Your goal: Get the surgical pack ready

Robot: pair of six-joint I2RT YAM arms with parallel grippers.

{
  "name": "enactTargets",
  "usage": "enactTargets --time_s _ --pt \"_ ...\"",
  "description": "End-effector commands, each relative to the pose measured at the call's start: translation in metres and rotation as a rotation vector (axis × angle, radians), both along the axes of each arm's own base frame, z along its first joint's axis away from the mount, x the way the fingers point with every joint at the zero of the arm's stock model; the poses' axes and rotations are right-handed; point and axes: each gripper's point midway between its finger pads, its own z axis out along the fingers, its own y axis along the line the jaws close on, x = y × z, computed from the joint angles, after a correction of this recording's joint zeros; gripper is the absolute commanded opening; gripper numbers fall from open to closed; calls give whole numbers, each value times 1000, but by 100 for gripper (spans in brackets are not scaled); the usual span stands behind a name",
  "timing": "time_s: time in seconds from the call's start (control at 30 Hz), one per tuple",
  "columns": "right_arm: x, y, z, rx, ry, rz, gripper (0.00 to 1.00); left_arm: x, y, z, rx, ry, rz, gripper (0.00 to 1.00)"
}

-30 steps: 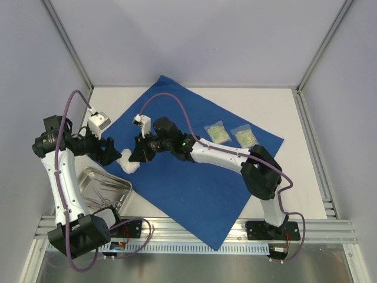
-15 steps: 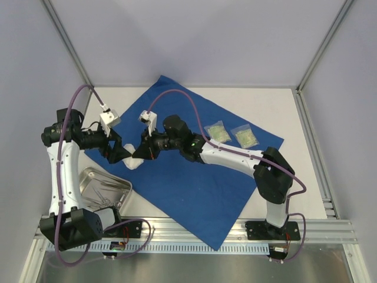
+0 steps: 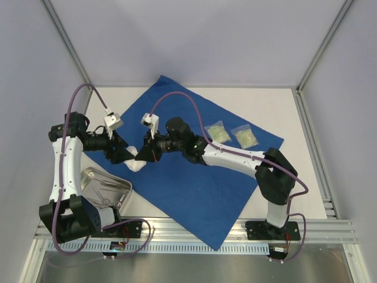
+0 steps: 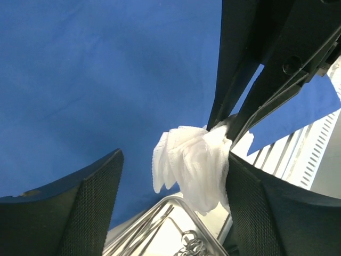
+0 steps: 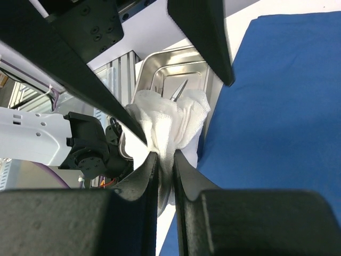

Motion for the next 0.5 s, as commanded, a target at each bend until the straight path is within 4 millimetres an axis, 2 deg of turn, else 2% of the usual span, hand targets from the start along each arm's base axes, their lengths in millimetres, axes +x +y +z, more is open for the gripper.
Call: enactTargets --time_s 0.0,0.1,0.23,0.33,0.4,0.43,0.47 --pt "-2 2 56 152 -116 26 0 -58 -25 9 -132 229 -49 74" --pt "0 2 55 153 -115 23 1 -58 -26 11 -136 225 -50 61" --pt "2 2 55 161 -106 18 0 -61 -26 8 -124 220 -62 53" --pt "7 2 54 162 -95 11 0 -62 -28 9 -123 218 -72 34" --pt "7 2 53 161 -91 10 0 -63 -30 10 -126 220 -77 10" --pt "7 3 51 160 -90 10 0 -63 -30 10 -126 224 -73 1" --pt "7 3 50 157 -84 10 0 -63 -29 10 -126 230 -69 0"
